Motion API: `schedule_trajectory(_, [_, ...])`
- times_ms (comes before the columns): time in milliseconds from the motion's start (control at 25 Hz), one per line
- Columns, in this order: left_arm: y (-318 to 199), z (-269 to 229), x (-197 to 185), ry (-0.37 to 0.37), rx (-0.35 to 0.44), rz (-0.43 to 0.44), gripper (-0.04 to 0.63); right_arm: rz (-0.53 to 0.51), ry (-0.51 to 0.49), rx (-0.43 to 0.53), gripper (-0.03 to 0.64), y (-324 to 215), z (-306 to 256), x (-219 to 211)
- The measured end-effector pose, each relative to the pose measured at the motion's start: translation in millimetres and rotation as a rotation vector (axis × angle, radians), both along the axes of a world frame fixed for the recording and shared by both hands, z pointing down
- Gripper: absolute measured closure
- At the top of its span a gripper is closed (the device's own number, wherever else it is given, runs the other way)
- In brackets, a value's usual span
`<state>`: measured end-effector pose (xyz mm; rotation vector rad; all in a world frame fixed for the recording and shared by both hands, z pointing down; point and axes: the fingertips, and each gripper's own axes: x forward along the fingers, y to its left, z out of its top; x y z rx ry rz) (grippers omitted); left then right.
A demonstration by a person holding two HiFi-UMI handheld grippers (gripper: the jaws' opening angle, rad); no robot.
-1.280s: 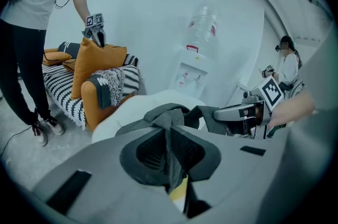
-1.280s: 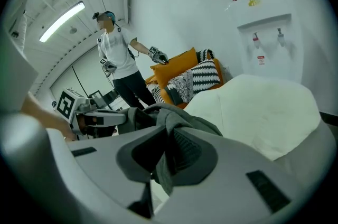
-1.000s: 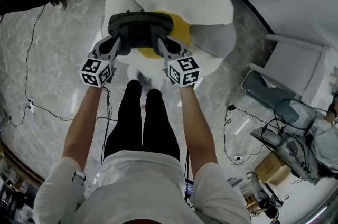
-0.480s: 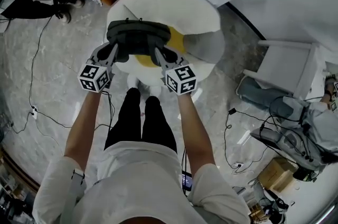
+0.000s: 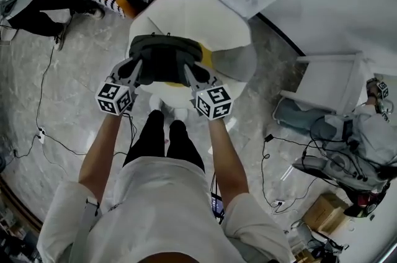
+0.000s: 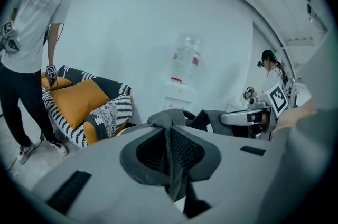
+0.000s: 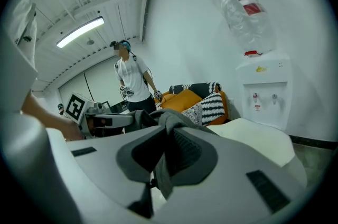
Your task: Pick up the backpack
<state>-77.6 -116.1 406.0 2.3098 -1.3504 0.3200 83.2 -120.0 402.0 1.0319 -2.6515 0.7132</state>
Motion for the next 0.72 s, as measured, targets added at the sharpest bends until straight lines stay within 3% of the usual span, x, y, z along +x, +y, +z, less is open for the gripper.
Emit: schedule_trajectory(720, [36,-98,12,-0.005,0.138,0.020,0.566,-0.007,-0.045,0.130,0.581,37,-97,12])
